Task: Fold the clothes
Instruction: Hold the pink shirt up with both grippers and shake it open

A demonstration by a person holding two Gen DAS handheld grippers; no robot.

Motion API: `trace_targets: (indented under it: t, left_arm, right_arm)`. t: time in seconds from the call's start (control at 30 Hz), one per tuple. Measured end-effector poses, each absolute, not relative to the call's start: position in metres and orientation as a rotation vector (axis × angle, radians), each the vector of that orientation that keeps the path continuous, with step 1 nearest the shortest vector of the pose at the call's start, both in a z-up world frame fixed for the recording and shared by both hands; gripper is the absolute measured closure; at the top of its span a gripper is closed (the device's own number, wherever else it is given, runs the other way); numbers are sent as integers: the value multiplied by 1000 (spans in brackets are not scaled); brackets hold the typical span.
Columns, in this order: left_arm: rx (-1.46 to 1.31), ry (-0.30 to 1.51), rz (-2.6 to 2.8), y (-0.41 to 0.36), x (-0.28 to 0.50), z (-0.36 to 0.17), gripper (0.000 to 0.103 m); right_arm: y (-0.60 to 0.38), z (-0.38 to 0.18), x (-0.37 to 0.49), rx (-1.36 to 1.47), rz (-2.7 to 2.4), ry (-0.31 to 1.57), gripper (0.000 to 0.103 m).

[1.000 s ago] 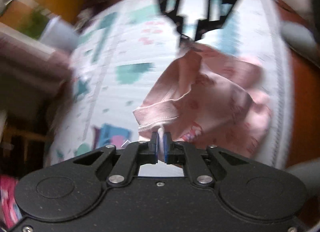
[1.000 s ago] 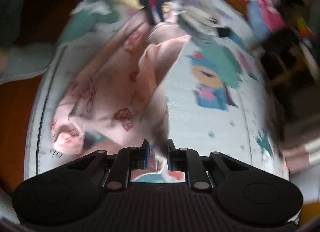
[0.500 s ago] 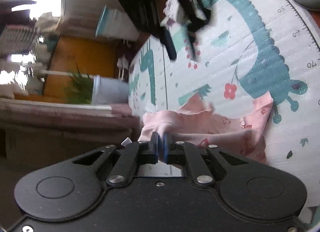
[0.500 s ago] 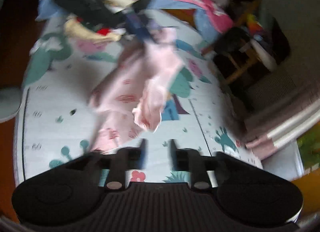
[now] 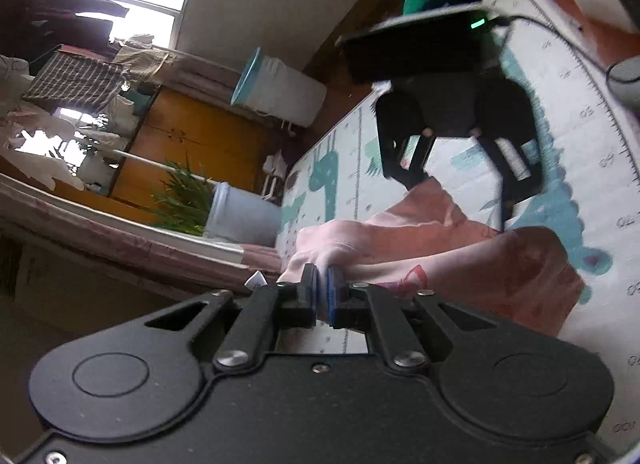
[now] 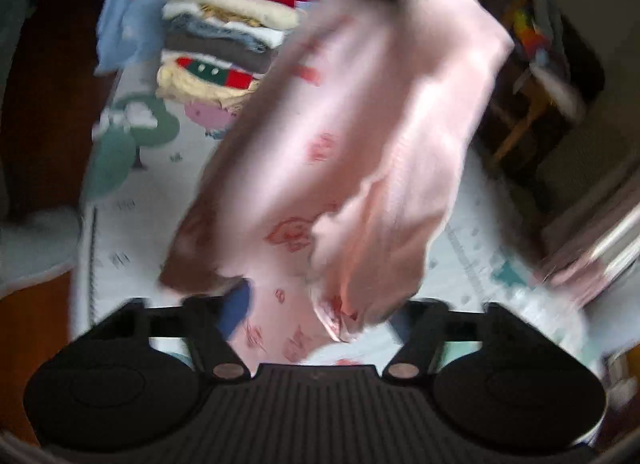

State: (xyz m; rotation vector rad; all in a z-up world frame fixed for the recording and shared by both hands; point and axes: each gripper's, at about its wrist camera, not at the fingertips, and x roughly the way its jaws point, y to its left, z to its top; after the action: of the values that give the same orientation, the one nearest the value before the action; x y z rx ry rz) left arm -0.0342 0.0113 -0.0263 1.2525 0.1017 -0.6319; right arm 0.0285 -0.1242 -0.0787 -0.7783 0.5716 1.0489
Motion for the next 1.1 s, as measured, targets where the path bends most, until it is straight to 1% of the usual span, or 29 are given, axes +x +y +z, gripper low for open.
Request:
trace_targets:
  t: [0.03, 0.07, 0.1, 0.13, 0.23, 0.33, 0.43, 0.5, 0.63, 0.73, 0.8, 0.9, 1.1]
  left_arm:
    - [1238, 110, -640, 12, -34, -25, 100]
    - [1224, 119, -649, 12, -33, -25, 100]
    - [1218, 133, -654, 13, -33, -25, 100]
    - [1223, 158, -653, 13, -32, -27, 100]
    - [1205, 274, -638, 19, -18, -39, 100]
    - [1163, 405, -624, 25, 8, -58, 100]
    - [1182, 468, -554, 22, 45, -80, 100]
    - [1189, 462, -460, 16, 71, -84, 100]
    - [1250, 320, -243, 5, 114, -78, 100]
    - [1225, 280, -200, 6, 133, -72, 100]
    - [1238, 291, -225, 8, 138, -81, 100]
    - [1305, 346, -311, 6, 134, -117, 100]
    - [1517, 467, -562, 4, 97, -221, 100]
  right_arm:
    - [-126, -78, 34, -737, 1060, 599, 65]
    - [-129, -78, 39, -709, 1066, 618, 70]
    - [-130, -79, 42, -703, 1065, 630, 83]
    - [-131, -80, 43, -716, 1061, 637, 92]
    - [-134, -81, 54, -726, 1023, 679, 94]
    - [-133, -74, 72, -751, 938, 678, 94]
    - [-120, -67, 93, -849, 802, 618, 95]
    - [-113, -60, 106, -928, 704, 553, 95]
    - [-90, -42, 123, -1018, 515, 374, 95]
    - [-88, -30, 132, -1019, 442, 289, 95]
    - [-89, -35, 137, -1028, 442, 279, 94]
    - [-91, -68, 135, -1091, 502, 323, 94]
    - [-91, -180, 98, -1317, 735, 482, 95]
